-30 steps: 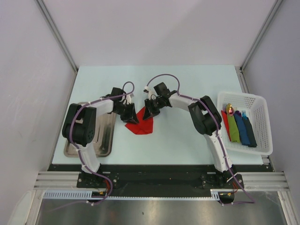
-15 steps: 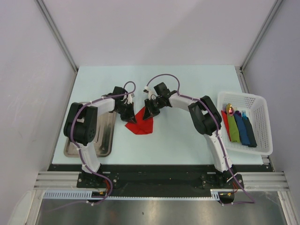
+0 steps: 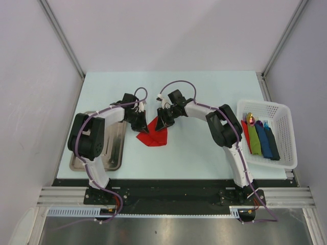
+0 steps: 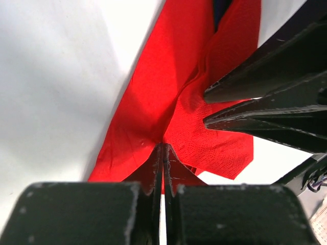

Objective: Place the utensils on the paper napkin and roll it up

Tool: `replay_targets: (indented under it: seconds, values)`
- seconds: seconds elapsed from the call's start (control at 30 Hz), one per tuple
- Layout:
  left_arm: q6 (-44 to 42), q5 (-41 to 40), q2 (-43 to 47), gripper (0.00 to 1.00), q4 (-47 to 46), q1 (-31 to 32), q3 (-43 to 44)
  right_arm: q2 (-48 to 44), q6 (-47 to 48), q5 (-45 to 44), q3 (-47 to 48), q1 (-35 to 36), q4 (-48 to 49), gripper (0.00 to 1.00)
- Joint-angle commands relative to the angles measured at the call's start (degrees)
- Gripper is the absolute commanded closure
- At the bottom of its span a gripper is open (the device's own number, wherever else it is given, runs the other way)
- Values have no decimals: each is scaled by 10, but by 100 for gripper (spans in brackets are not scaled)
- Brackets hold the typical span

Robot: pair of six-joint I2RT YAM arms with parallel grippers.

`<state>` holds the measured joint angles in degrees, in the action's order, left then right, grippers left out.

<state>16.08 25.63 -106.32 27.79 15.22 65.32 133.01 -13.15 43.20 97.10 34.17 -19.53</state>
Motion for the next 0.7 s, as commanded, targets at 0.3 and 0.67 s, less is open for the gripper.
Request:
replay_targets:
  seconds: [0.3, 0.67]
  values:
    - [5, -21, 38, 100, 1, 1, -13, -26, 4, 2, -12, -4, -25, 68]
    - [27, 34, 45, 71, -43, -4, -26, -8, 15, -6, -16, -5, -30, 72]
